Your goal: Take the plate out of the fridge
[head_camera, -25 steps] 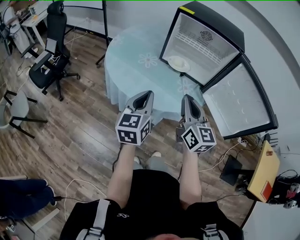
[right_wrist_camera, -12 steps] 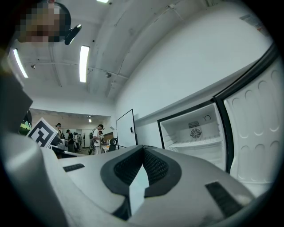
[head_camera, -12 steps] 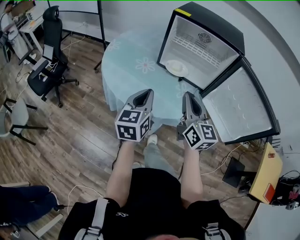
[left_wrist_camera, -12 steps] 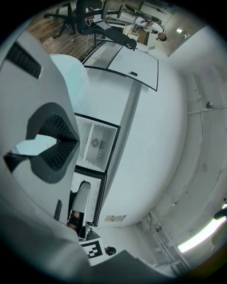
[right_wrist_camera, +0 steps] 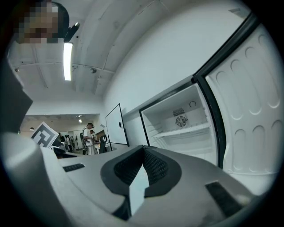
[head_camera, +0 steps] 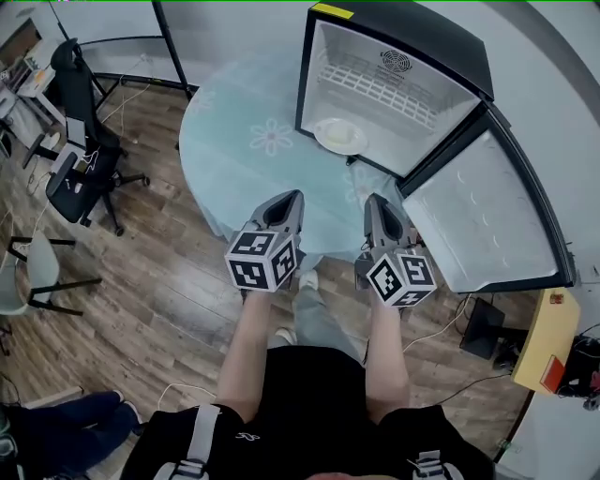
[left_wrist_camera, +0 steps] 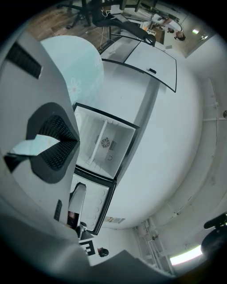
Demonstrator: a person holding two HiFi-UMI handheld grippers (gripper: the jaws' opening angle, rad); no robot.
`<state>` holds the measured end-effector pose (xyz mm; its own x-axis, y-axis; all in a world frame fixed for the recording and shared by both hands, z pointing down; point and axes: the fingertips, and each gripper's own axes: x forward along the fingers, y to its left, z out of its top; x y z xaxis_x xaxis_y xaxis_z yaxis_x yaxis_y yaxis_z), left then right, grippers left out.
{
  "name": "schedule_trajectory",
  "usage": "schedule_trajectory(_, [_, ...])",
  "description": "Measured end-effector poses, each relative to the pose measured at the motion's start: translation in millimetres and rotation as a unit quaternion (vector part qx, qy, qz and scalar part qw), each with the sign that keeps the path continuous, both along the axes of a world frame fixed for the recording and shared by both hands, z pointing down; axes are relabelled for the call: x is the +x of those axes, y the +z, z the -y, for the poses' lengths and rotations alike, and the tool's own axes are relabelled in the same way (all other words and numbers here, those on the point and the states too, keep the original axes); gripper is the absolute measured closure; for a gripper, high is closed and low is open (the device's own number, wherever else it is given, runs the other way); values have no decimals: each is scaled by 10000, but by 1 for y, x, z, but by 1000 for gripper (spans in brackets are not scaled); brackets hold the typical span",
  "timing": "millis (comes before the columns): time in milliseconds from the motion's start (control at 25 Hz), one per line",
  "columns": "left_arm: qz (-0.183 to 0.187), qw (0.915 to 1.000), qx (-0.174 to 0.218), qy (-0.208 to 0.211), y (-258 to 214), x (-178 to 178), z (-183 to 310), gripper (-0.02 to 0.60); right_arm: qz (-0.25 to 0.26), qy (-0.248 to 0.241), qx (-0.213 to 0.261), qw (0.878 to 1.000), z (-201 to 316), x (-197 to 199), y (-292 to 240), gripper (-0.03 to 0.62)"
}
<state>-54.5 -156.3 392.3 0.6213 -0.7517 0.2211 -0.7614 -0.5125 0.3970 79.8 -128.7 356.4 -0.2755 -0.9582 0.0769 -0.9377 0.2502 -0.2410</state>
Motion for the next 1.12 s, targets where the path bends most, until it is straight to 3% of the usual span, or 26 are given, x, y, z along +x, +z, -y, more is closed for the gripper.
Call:
schedule_trajectory(360, [-229, 9988, -424, -7, 40, 23, 52, 578, 191, 82, -472, 9987, 48, 23, 43, 592])
schedule_trajectory(1040, [-323, 9933, -1099, 144, 108, 81, 131, 577, 1116, -57, -1067, 9880, 132, 58, 126, 592])
schedule_trajectory(1120, [-391, 9917, -1212, 152, 111, 86, 142, 534, 1217, -86, -1115, 9862, 143, 62, 131, 592])
